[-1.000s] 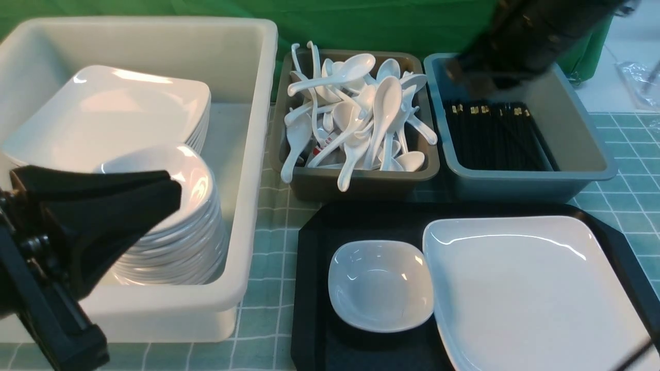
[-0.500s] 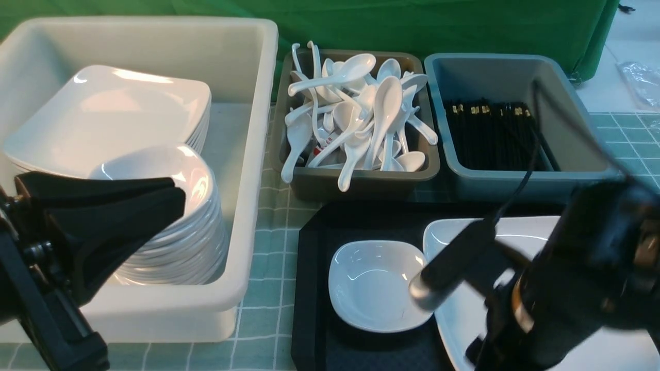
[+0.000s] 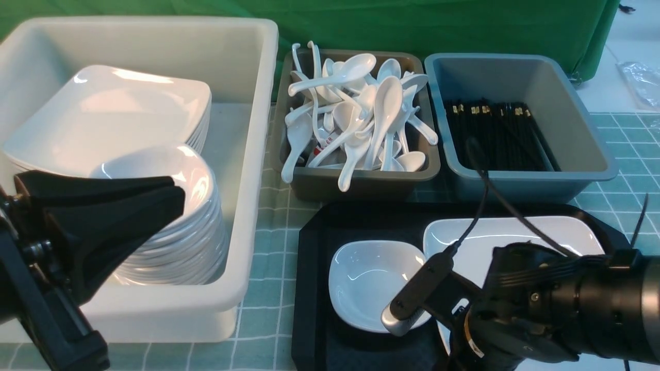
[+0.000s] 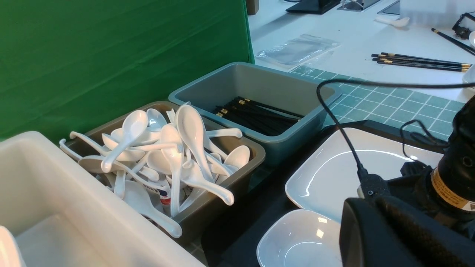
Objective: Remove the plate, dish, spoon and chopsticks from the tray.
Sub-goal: Use the right arm to grab a plate from the dinner plate, then use the right arm to put the plate into the large storage box on the left
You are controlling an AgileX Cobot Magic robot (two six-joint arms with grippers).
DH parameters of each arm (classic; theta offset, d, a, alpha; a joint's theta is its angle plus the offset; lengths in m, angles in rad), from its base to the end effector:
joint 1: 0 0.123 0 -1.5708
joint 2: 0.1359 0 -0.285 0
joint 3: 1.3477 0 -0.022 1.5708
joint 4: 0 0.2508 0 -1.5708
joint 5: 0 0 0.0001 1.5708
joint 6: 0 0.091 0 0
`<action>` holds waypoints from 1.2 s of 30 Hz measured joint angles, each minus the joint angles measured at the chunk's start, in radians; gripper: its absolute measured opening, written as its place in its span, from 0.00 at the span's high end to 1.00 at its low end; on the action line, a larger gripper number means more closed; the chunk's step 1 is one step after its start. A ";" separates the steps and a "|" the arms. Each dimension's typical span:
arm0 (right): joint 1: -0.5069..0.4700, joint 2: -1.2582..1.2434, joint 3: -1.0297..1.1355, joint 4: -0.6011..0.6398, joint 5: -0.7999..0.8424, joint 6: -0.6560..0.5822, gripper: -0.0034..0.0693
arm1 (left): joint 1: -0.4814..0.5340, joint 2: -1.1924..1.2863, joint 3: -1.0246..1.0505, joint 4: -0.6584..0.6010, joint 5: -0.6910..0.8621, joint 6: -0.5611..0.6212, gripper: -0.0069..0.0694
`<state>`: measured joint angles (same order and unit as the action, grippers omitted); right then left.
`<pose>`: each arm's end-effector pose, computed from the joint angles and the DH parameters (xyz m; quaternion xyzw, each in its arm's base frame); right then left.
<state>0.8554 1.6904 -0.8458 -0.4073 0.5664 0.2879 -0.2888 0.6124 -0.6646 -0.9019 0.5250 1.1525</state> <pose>0.2077 0.2094 0.1571 -0.4218 0.8893 -0.0430 0.1711 0.1032 -0.0681 0.3564 0.3493 0.6869 -0.1455 0.6205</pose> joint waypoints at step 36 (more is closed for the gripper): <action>0.143 -0.396 -0.375 0.029 0.488 -0.082 0.87 | 0.000 -0.003 -0.012 0.092 -0.038 -0.070 0.89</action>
<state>0.9983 1.2942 -1.2207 -0.3787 1.0541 0.2062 -0.2888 0.6097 -0.6763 -0.8098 0.4873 1.0822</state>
